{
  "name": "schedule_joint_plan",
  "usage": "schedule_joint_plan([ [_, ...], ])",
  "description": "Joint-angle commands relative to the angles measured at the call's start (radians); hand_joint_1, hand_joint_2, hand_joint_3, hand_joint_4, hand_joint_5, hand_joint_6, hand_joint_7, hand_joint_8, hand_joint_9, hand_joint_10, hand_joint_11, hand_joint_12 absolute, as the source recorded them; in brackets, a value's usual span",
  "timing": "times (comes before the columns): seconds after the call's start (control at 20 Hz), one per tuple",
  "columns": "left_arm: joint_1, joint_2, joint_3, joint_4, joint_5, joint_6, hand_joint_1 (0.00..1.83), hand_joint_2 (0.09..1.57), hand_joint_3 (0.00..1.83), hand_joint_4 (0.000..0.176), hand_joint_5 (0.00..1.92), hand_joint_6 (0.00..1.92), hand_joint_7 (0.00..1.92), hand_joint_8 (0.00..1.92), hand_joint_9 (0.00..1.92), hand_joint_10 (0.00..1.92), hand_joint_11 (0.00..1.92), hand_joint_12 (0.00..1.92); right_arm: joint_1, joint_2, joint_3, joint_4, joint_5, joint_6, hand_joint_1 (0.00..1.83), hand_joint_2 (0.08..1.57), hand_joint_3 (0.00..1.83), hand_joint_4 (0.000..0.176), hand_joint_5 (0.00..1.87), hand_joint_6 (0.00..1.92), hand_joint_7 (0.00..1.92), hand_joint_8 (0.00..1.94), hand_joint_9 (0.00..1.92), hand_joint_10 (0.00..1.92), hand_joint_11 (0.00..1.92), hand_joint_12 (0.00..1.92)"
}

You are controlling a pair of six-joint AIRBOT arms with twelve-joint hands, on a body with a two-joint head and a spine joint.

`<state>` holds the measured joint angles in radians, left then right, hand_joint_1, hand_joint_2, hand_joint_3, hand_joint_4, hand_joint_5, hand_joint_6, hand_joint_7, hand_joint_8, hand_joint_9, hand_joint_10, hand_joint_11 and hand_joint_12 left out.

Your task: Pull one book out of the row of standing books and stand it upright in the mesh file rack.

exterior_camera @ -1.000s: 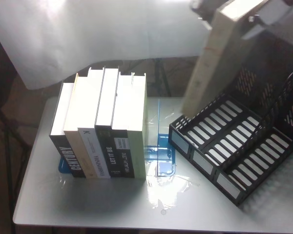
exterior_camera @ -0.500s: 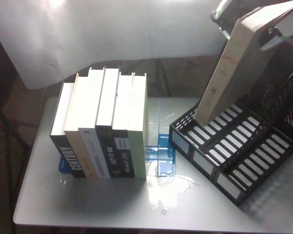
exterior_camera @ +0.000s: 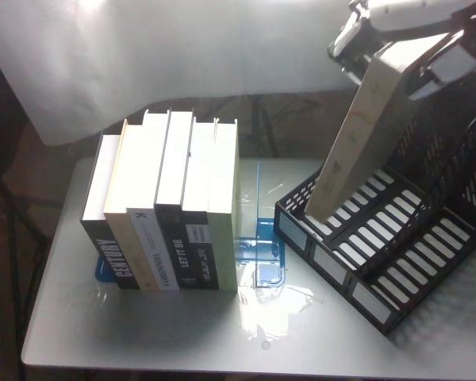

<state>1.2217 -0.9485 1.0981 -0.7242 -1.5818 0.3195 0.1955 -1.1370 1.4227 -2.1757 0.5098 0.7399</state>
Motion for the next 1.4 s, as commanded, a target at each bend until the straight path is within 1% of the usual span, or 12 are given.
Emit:
schedule_joint_plan([
  [0.0, 0.001, 0.013, 0.003, -0.012, -0.139, -0.003, 0.50, 1.47, 0.00, 0.000, 0.04, 0.01, 0.00, 0.00, 0.00, 0.00, 0.00, 0.00, 0.006, 0.011, 0.003, 0.036, -0.060, -0.016, 1.20, 1.22, 0.00, 0.000, 0.80, 1.25, 0.76, 1.38, 0.62, 1.50, 0.40, 1.90],
  [0.05, 0.001, 0.013, 0.002, -0.009, -0.142, -0.003, 0.49, 1.48, 0.00, 0.000, 0.05, 0.01, 0.00, 0.00, 0.00, 0.00, 0.00, 0.00, -0.001, 0.006, 0.004, 0.036, -0.062, -0.022, 1.20, 1.21, 0.00, 0.000, 0.82, 1.13, 0.81, 1.43, 0.69, 1.60, 0.54, 1.92],
  [0.1, 0.001, 0.013, 0.002, -0.005, -0.142, -0.003, 0.52, 1.48, 0.00, 0.000, 0.05, 0.00, 0.00, 0.00, 0.00, 0.00, 0.00, 0.00, -0.008, 0.000, 0.006, 0.036, -0.065, -0.030, 1.33, 1.20, 0.00, 0.000, 0.81, 1.02, 0.83, 1.34, 0.76, 1.63, 0.64, 1.91],
  [0.35, 0.001, 0.005, 0.008, 0.004, -0.141, -0.003, 0.39, 1.49, 0.00, 0.000, 0.04, 0.00, 0.00, 0.00, 0.00, 0.00, 0.00, 0.00, -0.028, -0.021, 0.027, 0.037, -0.090, -0.051, 1.34, 1.24, 0.00, 0.000, 0.74, 1.19, 0.74, 1.42, 0.66, 1.66, 0.49, 1.91],
  [0.5, 0.001, -0.002, 0.015, 0.005, -0.137, -0.003, 0.27, 1.48, 0.00, 0.000, 0.05, 0.00, 0.00, 0.00, 0.00, 0.00, 0.00, 0.00, -0.041, -0.035, 0.036, 0.037, -0.110, -0.066, 1.33, 1.23, 0.00, 0.000, 0.74, 1.38, 0.77, 1.30, 0.65, 1.55, 0.44, 1.74],
  [0.7, 0.001, -0.007, 0.022, 0.005, -0.131, -0.003, 0.26, 1.50, 0.00, 0.000, 0.04, 0.00, 0.00, 0.00, 0.00, 0.00, 0.00, 0.00, -0.062, -0.062, 0.066, 0.031, -0.127, -0.089, 1.31, 1.28, 0.00, 0.000, 0.75, 1.48, 0.66, 1.38, 0.52, 1.63, 0.27, 1.83],
  [0.75, 0.001, -0.008, 0.024, 0.005, -0.130, -0.003, 0.24, 1.50, 0.00, 0.000, 0.04, 0.00, 0.00, 0.00, 0.00, 0.00, 0.00, 0.00, -0.065, -0.064, 0.070, 0.025, -0.130, -0.089, 1.20, 1.26, 0.00, 0.000, 0.80, 1.44, 0.64, 1.38, 0.43, 1.41, 0.10, 1.86],
  [0.9, 0.001, -0.013, 0.028, 0.005, -0.125, -0.003, 0.15, 1.50, 0.00, 0.000, 0.04, 0.00, 0.00, 0.00, 0.00, 0.00, 0.00, 0.00, -0.071, -0.070, 0.079, -0.010, -0.152, -0.089, 1.17, 1.25, 0.00, 0.000, 0.82, 1.39, 0.66, 1.37, 0.42, 1.32, 0.01, 1.89],
  [0.95, 0.001, -0.013, 0.028, 0.005, -0.126, -0.003, 0.14, 1.50, 0.00, 0.000, 0.04, 0.00, 0.00, 0.00, 0.00, 0.00, 0.00, 0.00, -0.072, -0.071, 0.082, -0.017, -0.158, -0.089, 1.16, 1.25, 0.00, 0.000, 0.83, 1.35, 0.67, 1.39, 0.46, 1.39, 0.10, 1.91],
  [1.1, 0.001, -0.014, 0.029, 0.005, -0.127, -0.003, 0.14, 1.49, 0.00, 0.000, 0.04, 0.00, 0.00, 0.00, 0.00, 0.00, 0.00, 0.00, -0.080, -0.074, 0.097, -0.025, -0.171, -0.087, 1.16, 1.26, 0.00, 0.000, 0.82, 1.34, 0.62, 1.46, 0.40, 1.44, 0.08, 1.92],
  [1.15, 0.001, -0.014, 0.030, 0.005, -0.127, -0.003, 0.10, 1.49, 0.00, 0.000, 0.04, 0.00, 0.00, 0.00, 0.00, 0.00, 0.00, 0.00, -0.083, -0.075, 0.100, -0.038, -0.179, -0.083, 1.15, 1.25, 0.00, 0.000, 0.81, 1.29, 0.66, 1.49, 0.48, 1.48, 0.19, 1.92],
  [1.35, 0.001, -0.016, 0.032, 0.005, -0.129, -0.003, 0.14, 1.48, 0.00, 0.000, 0.04, 0.00, 0.00, 0.00, 0.00, 0.00, 0.00, 0.00, -0.083, -0.077, 0.111, -0.086, -0.192, -0.043, 1.16, 1.25, 0.00, 0.000, 0.81, 1.25, 0.67, 1.53, 0.50, 1.51, 0.21, 1.92],
])
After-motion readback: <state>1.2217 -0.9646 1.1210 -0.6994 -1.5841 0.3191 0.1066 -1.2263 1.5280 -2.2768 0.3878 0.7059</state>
